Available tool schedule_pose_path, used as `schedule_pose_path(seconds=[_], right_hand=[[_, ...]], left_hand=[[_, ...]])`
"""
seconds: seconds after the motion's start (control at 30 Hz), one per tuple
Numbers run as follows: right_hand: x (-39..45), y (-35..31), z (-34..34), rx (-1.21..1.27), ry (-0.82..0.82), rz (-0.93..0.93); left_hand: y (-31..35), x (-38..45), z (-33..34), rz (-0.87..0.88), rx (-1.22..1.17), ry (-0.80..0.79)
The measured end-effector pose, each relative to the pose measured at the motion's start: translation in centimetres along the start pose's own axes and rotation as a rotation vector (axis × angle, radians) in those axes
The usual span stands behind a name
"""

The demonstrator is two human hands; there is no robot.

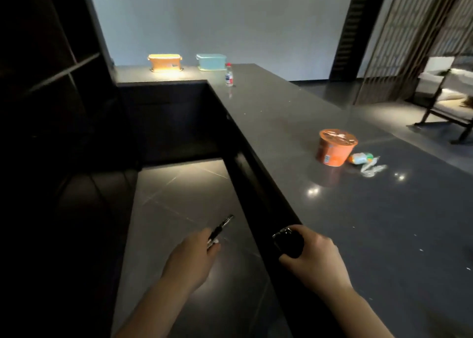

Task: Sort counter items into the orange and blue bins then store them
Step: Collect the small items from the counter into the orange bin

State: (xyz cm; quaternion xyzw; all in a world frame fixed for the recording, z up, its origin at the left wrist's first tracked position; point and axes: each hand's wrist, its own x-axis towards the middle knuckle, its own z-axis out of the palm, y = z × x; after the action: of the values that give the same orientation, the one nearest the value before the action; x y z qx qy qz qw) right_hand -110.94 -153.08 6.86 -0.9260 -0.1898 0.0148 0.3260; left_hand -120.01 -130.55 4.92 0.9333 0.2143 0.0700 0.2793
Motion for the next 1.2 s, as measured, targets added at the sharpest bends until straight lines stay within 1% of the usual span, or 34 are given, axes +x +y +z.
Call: schedule_pose_path(seconds=[0.13, 0.23, 0.37, 0.6, 0.73, 0.83, 0.9, 1.0, 1.2], right_hand=[[4.6, -3.1, 2.8, 0.008, -0.023, -0.029], [8.6, -4.5, 4.6, -0.006, -0.082, -0.072], [14.9, -5.8, 7.0, 0.01, -0.121, -0.108], [28.9, -7.6, 9.9, 0.024, -0.174, -0.216], [36.7, -9.9, 11.4, 0.018, -0.184, -0.274], [41.0, -11.7, 13.4, 0.028, -0.231, -0.304], [43.7, -12.8, 15.2, 0.021, -0.256, -0.328], [48.3, -14.9, 18.3, -0.001, -0.271, -0.337], [58.3, -20.2, 24.3, -0.058, -0.277, -0.33]], left_hand=[[-4.2, 3.0, -2.1, -0.065, -0.051, 0.029], [-6.4, 5.8, -2.7, -0.134, -0.08, 0.067], [-8.4, 10.7, -2.5, -0.213, -0.069, 0.037], [-8.4, 23.3, -4.1, -0.222, 0.013, 0.052], [-8.7, 29.8, -5.7, -0.23, -0.012, 0.132], [-10.1, 33.3, -6.3, -0.262, -0.031, 0.13], [-11.6, 35.8, -6.6, -0.292, -0.046, 0.11], [-14.7, 40.5, -7.3, -0.333, -0.063, 0.123], [-21.2, 51.7, -11.0, -0.332, -0.036, 0.151]])
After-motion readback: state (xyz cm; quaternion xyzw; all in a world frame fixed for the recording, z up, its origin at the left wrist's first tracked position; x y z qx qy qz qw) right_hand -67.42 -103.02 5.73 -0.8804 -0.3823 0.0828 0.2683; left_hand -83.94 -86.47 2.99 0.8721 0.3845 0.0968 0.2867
